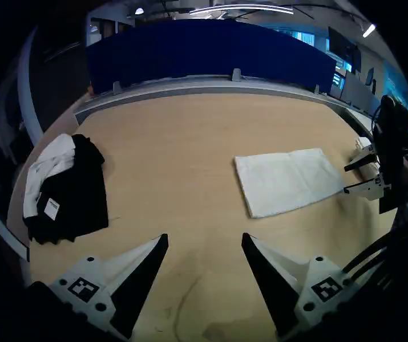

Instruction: Fold towel

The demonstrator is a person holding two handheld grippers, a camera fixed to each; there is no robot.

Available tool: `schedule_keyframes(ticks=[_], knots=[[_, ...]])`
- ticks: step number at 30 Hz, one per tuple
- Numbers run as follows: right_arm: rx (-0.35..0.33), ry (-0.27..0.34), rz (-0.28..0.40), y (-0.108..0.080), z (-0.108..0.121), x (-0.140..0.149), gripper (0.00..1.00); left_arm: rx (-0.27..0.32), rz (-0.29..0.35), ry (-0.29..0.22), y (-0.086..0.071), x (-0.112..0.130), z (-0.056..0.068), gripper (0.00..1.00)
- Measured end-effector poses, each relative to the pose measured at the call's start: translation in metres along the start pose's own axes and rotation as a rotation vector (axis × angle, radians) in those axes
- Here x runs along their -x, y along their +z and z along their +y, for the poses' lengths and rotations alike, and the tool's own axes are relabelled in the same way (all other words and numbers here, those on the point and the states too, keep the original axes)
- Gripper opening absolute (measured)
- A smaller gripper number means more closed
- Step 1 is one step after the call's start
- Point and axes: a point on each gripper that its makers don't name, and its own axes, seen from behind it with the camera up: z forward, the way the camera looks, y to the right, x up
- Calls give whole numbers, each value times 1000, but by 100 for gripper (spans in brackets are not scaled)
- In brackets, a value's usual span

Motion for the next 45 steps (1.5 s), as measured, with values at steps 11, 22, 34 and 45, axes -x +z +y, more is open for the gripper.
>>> schedule_keyframes(ticks=[11,22,34,45], knots=[[-27,-7,-62,8,-5,16,56,-15,-8,-17,-10,11,-6,96],[-30,-1,-78,10,-4,22,27,-9,-4,-22,-15,8,-7,96],[-28,-32,-86,10,-5,20,6,-3,-6,-21,-14,9,-6,96],[-8,-53,-47,-4,0,-2,5,-1,-3,-31,-15,8,-8,96]])
